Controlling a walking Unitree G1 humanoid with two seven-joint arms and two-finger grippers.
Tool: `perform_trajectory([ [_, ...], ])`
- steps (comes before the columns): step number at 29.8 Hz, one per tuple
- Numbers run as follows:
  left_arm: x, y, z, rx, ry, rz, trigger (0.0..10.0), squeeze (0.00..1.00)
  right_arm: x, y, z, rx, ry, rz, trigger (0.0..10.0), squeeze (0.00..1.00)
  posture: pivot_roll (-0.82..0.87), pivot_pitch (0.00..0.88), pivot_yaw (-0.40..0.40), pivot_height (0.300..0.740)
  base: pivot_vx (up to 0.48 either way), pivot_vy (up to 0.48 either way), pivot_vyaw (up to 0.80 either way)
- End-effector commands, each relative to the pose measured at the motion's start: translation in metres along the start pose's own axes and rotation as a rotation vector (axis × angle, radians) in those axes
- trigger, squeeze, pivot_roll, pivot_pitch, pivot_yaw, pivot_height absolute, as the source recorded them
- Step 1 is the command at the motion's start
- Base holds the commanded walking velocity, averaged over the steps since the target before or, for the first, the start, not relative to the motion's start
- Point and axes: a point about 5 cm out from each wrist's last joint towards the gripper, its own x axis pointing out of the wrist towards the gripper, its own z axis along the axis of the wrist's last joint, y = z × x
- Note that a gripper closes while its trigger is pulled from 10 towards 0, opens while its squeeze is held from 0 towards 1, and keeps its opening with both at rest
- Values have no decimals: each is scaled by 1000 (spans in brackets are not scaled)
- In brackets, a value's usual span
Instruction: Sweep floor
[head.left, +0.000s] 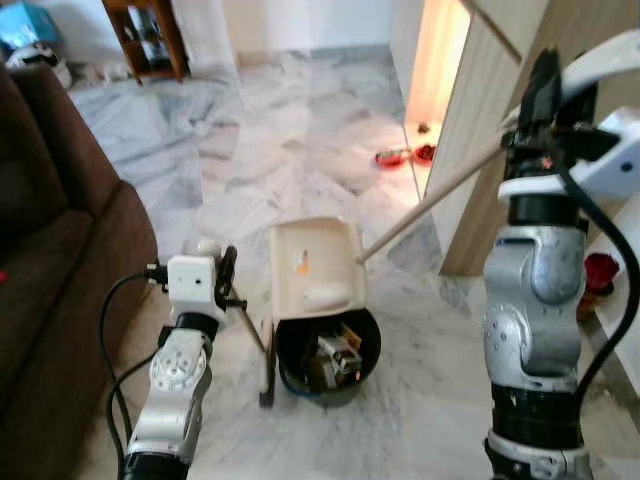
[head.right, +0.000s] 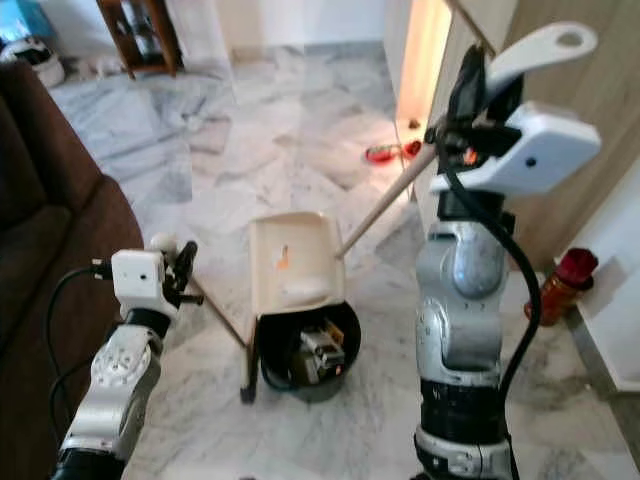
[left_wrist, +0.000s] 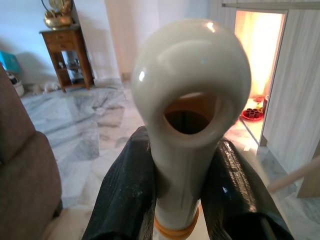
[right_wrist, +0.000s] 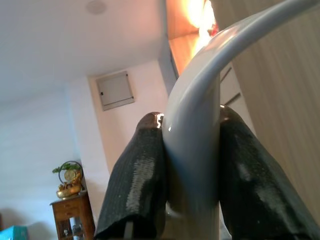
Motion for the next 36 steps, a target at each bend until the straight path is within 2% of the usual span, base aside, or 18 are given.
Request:
perform_trajectory([
  [1,2,5,11,19,-60,18,10000,0,4,6,14,41,-61,10,10000,0,27,71,68,740,0,0,0],
  [12,2,5,11,19,-56,12,10000,0,-2,17,10,-49,-71,51,10000,0,28,83,69,740,0,0,0],
  [13,2,4,11,19,-56,10,10000,0,-3,19,10,-52,-71,54,10000,0,28,83,69,740,0,0,0],
  [14,2,4,11,20,-55,9,10000,0,-9,29,7,-76,-70,88,10000,0,28,83,69,740,0,0,0],
  [16,2,4,11,20,-55,8,10000,0,-11,32,6,-86,-70,101,10000,0,28,83,69,740,0,0,0],
  [17,2,4,11,20,-54,8,10000,0,-16,41,4,-102,-66,139,10000,0,28,83,69,740,0,0,0],
  [25,1,2,11,31,-58,-8,10000,0,-36,70,-3,-150,-66,239,10000,0,25,88,69,740,0,0,0],
  [31,0,1,10,35,-60,-16,10000,0,-42,80,1,-141,-90,236,10000,0,24,65,70,740,0,0,0],
  [36,0,0,10,41,-62,-25,10000,0,-44,83,4,-138,-106,221,10000,0,26,54,71,740,0,0,0],
])
